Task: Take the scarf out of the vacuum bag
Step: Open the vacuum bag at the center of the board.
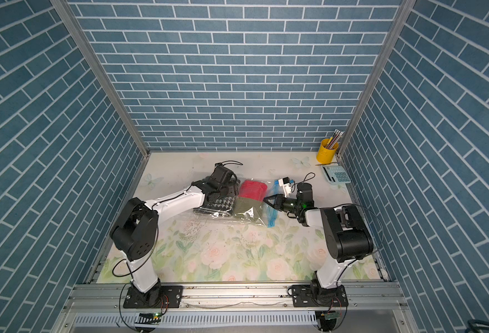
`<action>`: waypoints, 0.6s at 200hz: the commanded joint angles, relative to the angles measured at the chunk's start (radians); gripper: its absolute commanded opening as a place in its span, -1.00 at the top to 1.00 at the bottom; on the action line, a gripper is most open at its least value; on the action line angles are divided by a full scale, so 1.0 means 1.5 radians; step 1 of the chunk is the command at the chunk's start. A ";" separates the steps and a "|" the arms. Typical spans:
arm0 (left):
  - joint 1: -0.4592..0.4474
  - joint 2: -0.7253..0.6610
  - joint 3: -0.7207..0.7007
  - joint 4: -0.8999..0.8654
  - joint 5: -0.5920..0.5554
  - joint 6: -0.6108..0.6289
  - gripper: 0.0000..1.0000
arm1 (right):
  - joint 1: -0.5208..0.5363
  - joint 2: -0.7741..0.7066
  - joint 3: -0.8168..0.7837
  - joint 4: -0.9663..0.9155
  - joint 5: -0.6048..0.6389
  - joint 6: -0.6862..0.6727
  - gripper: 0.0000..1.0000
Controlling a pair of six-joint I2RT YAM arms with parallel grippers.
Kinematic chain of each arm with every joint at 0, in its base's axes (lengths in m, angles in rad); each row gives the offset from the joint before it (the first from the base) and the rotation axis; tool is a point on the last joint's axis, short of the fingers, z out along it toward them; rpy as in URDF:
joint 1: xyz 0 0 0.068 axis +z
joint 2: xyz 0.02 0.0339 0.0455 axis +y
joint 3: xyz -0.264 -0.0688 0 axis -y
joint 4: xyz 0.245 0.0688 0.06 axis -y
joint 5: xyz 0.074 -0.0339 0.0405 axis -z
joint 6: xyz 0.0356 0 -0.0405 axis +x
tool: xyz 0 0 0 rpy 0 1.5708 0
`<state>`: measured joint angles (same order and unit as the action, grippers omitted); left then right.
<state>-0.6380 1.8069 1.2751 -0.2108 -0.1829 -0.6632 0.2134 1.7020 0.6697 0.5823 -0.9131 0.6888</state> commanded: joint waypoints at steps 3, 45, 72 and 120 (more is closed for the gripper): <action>-0.002 -0.054 -0.041 0.087 -0.009 0.000 -0.55 | -0.001 -0.037 0.039 -0.176 0.096 -0.118 0.36; -0.003 -0.068 -0.023 0.083 -0.014 0.057 -0.63 | -0.005 -0.100 0.047 -0.284 0.241 -0.155 0.12; -0.003 -0.025 0.051 -0.015 -0.036 0.087 -0.63 | -0.027 -0.139 0.019 -0.303 0.314 -0.147 0.09; -0.001 0.062 0.149 -0.158 -0.090 0.106 -0.32 | -0.039 -0.135 0.018 -0.310 0.327 -0.142 0.70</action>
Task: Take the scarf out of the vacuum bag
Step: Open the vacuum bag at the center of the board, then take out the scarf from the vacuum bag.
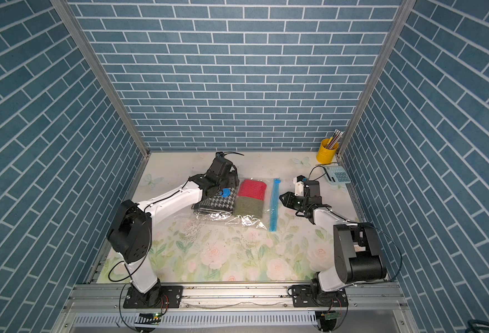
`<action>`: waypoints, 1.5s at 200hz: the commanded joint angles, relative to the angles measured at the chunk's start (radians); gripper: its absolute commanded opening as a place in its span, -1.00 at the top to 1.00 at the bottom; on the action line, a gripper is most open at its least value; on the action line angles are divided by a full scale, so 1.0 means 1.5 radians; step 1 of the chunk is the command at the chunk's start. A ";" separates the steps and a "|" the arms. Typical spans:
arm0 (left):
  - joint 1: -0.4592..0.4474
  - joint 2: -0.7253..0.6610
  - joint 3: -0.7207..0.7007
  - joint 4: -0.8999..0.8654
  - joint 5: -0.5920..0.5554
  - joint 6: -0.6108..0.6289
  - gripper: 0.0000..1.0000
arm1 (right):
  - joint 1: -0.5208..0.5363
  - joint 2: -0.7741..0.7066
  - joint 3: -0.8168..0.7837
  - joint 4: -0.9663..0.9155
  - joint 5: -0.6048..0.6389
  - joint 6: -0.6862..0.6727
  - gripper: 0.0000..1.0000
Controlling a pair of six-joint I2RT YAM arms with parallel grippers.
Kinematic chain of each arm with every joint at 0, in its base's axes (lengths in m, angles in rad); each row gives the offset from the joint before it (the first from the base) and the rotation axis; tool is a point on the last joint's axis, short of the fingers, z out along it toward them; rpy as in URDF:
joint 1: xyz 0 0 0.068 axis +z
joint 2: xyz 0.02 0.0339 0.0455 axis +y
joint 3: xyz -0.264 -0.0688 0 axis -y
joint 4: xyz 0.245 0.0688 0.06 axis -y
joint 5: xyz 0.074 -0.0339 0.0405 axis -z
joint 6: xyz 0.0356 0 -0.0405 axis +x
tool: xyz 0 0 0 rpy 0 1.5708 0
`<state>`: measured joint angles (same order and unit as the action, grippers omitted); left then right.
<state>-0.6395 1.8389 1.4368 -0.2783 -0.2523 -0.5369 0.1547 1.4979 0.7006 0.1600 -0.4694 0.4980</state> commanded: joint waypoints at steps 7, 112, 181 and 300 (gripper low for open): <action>0.002 0.055 0.058 -0.136 -0.050 0.022 -0.32 | 0.000 0.007 0.001 -0.030 0.029 -0.016 0.73; 0.097 0.114 0.099 -0.176 0.088 0.022 -0.77 | 0.009 0.087 0.027 0.015 -0.077 -0.001 0.55; 0.099 0.153 0.113 -0.170 0.169 0.029 -0.74 | 0.020 0.111 0.031 0.038 -0.081 0.012 0.54; 0.099 0.165 0.069 -0.161 0.185 0.025 -0.04 | 0.033 0.161 0.054 0.097 -0.136 0.054 0.52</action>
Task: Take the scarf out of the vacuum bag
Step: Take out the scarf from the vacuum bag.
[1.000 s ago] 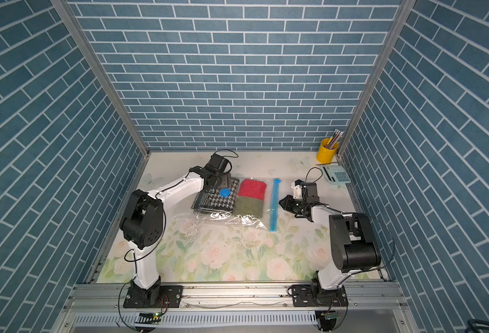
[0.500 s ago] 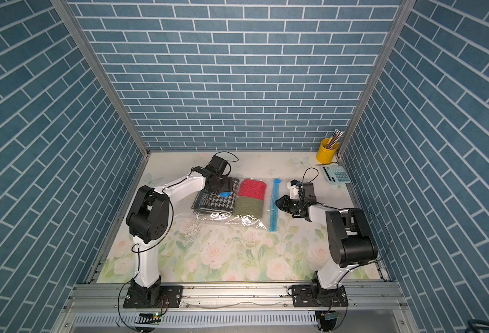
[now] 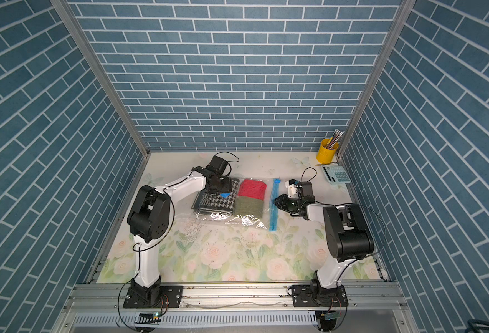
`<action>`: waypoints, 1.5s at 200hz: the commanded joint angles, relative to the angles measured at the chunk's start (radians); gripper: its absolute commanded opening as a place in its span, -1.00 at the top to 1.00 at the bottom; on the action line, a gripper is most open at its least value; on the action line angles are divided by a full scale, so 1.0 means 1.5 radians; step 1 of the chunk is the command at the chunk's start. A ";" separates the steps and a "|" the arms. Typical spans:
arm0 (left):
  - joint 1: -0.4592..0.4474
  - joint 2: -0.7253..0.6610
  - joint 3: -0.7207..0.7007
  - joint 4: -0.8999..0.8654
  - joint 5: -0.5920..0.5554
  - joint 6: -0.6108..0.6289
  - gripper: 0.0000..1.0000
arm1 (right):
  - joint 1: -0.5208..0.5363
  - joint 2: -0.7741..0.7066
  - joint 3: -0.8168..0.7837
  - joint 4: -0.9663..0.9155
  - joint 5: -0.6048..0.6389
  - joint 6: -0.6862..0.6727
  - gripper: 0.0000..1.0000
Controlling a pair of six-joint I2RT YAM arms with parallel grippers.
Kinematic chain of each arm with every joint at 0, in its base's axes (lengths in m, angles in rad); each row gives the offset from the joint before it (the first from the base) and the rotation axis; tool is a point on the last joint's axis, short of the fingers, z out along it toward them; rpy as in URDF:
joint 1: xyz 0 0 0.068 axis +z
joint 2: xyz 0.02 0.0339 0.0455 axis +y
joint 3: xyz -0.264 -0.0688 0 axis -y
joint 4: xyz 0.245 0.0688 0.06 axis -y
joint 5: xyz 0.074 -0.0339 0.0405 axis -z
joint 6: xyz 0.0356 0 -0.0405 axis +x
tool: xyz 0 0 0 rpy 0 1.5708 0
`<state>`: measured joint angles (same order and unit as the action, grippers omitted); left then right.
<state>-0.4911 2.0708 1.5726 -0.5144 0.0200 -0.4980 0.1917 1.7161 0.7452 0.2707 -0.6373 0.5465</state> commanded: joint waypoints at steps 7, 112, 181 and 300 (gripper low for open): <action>0.001 0.007 -0.029 0.002 0.000 -0.004 0.08 | 0.010 0.018 0.030 0.021 -0.025 0.023 0.52; 0.002 -0.021 -0.085 0.039 0.007 -0.020 0.45 | 0.056 0.085 0.142 -0.066 -0.015 0.046 0.27; 0.001 -0.018 -0.081 0.042 0.013 -0.021 0.40 | 0.073 0.122 0.182 -0.122 0.006 0.045 0.03; -0.010 0.004 -0.064 0.033 0.019 -0.014 0.40 | 0.081 0.212 0.247 -0.033 -0.066 0.127 -0.19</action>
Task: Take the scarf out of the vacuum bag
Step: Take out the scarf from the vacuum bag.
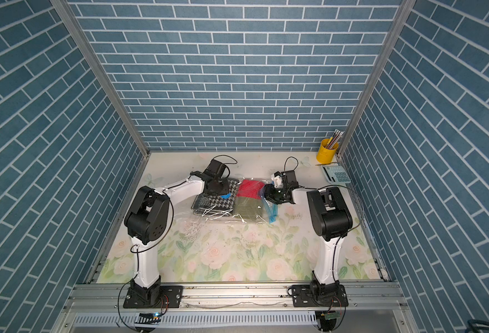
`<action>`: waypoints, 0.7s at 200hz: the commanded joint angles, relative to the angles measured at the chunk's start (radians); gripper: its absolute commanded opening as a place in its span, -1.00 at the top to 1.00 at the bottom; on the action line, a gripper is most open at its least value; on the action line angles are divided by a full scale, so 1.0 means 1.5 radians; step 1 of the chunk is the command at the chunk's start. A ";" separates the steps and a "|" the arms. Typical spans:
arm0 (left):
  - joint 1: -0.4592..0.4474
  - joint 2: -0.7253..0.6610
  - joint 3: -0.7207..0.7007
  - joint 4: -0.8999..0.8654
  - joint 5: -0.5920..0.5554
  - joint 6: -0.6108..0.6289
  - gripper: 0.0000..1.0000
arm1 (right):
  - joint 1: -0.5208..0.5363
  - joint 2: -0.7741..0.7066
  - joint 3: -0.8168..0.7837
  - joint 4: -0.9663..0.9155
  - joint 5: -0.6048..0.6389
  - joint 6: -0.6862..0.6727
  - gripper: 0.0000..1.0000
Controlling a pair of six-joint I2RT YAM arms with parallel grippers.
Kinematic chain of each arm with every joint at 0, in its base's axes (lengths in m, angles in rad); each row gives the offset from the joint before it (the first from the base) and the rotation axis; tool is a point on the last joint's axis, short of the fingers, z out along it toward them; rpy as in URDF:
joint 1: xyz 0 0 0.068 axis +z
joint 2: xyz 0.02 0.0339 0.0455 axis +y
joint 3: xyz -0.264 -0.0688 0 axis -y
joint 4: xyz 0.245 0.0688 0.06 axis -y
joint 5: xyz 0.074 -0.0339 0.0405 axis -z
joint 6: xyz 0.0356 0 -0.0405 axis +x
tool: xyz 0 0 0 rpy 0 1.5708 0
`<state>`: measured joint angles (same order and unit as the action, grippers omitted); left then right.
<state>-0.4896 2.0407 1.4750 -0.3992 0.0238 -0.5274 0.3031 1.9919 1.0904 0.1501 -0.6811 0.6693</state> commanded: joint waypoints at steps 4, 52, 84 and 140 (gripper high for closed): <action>-0.011 0.026 0.003 -0.045 0.016 0.006 0.40 | 0.008 0.031 0.018 0.053 -0.040 0.050 -0.20; -0.013 0.035 0.010 -0.047 0.016 0.006 0.40 | 0.019 0.060 0.038 0.096 -0.063 0.069 -0.24; -0.013 0.038 0.010 -0.047 0.017 0.006 0.40 | 0.018 0.068 0.029 0.135 -0.067 0.087 0.06; -0.014 0.037 0.010 -0.047 0.018 0.006 0.40 | 0.018 0.043 0.001 0.162 -0.041 0.095 1.00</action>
<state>-0.4934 2.0499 1.4891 -0.4095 0.0235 -0.5266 0.3229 2.0781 1.1130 0.3553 -0.7597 0.8120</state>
